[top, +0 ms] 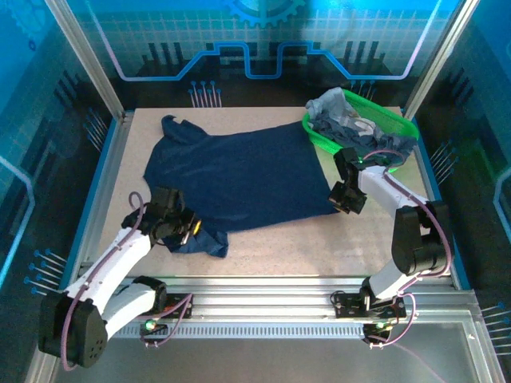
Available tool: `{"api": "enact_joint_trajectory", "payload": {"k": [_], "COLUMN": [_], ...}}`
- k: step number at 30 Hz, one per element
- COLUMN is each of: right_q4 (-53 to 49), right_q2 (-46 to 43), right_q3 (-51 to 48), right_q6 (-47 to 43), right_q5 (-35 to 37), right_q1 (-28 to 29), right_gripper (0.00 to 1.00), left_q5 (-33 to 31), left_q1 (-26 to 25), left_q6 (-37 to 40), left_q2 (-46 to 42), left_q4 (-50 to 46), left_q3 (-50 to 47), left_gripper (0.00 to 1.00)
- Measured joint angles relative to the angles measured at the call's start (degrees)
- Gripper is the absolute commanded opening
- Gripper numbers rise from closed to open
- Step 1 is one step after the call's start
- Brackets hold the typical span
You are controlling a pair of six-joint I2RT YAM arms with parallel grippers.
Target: Fold and stack the t-shirts
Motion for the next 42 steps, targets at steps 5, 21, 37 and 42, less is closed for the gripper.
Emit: {"api": "enact_joint_trajectory", "payload": {"k": [5,21,37,42], "right_q4": [-1.8,8.9,2.8,0.9], "right_q2": [-1.7,16.7,37.8,40.3], "right_q3": [0.2,22.8,47.5,51.8], "right_q6": [1.3,-9.1,-12.6,-12.6], "right_q5": [2.4,-6.1,-17.8,-17.2], "right_q1": [1.0,12.1,15.4,15.4], "right_gripper": [0.47,0.3,0.39,0.39], "left_q5": [-4.2,-3.3,-3.4,-4.4], "left_q1": [0.2,20.5,35.1,32.3], "left_q6": [2.3,13.8,16.1,16.1], "left_q2": [0.6,57.5,52.6,51.6], "left_q4": [-6.4,4.0,3.2,0.4], "left_q3": [4.3,51.8,34.9,40.1], "left_gripper": [0.43,0.2,0.13,0.18]}}
